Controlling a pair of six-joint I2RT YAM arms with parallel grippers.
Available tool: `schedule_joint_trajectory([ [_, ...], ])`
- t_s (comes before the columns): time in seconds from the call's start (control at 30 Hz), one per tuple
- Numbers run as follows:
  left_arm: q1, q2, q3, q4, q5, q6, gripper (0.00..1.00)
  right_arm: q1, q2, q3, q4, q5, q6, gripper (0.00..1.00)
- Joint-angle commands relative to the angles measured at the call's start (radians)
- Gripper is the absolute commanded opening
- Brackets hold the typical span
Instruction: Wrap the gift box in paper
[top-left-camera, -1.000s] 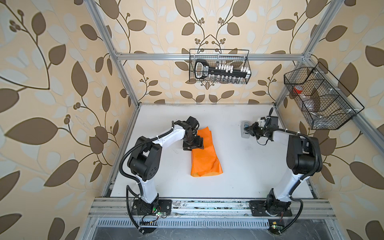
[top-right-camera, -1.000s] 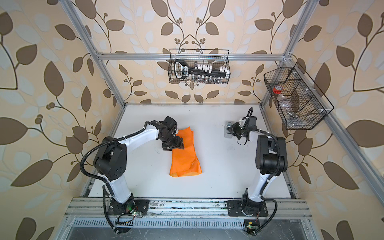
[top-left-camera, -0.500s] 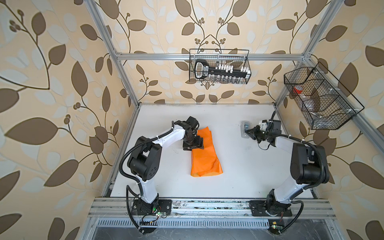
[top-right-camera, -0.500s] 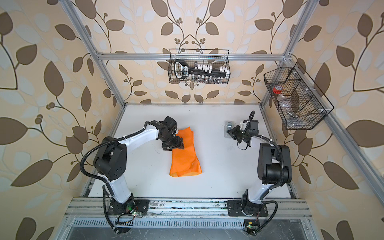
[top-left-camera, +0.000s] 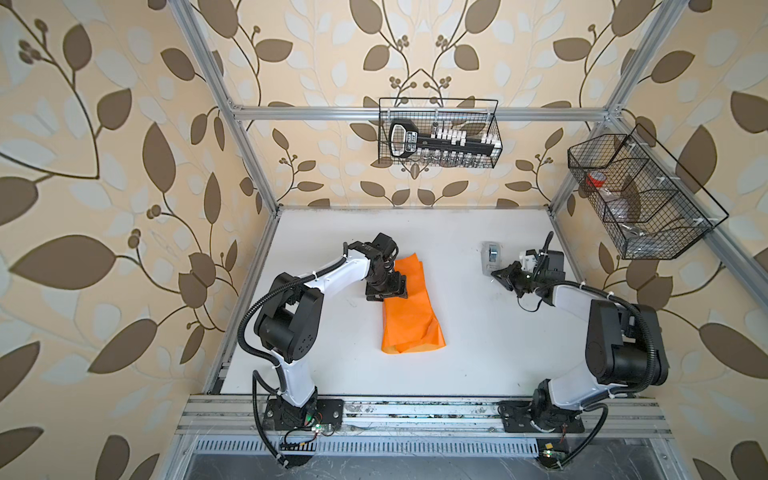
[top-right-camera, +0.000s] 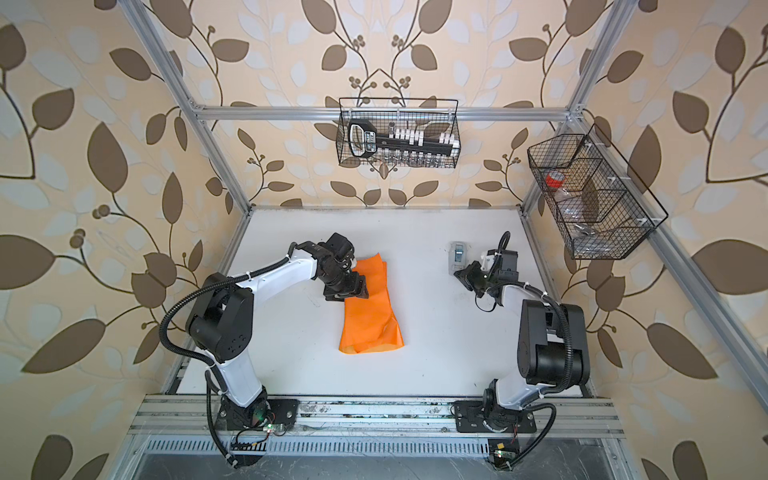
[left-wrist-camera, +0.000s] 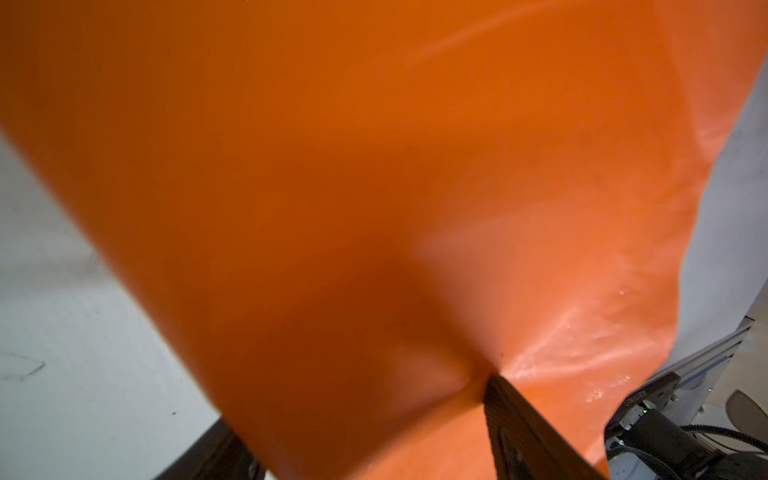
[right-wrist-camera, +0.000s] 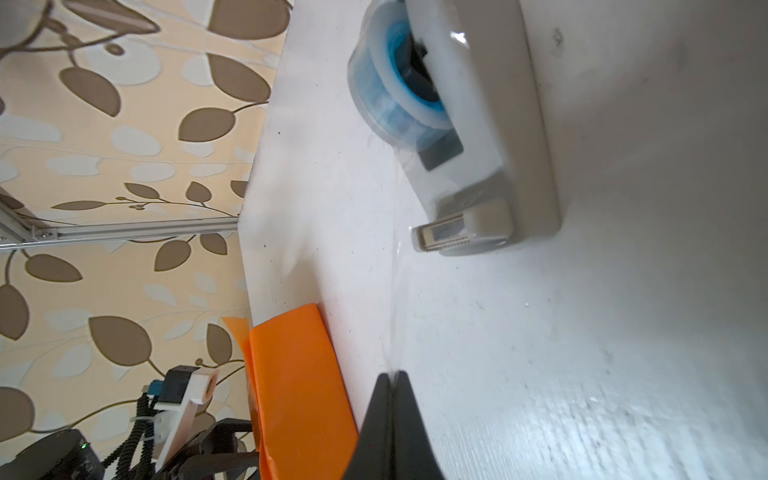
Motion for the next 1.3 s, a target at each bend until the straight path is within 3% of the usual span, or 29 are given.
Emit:
schedule_joint_trajectory([
  [0.0, -0.014, 0.009, -0.031, 0.016, -0.002, 0.008, 0.78, 0.001, -0.002, -0.034, -0.044, 0.001, -0.029, 0.0],
  [0.67, -0.015, 0.013, -0.028, 0.014, -0.008, 0.006, 0.78, 0.012, 0.137, -0.051, 0.059, 0.034, 0.006, 0.0],
  [0.97, -0.015, 0.017, -0.028, 0.015, -0.002, 0.012, 0.78, -0.004, 0.221, -0.12, 0.261, 0.063, 0.211, 0.0],
  [1.27, -0.015, 0.025, -0.01, 0.019, 0.017, 0.024, 0.78, -0.002, 0.164, -0.131, 0.151, 0.177, 0.283, 0.0],
])
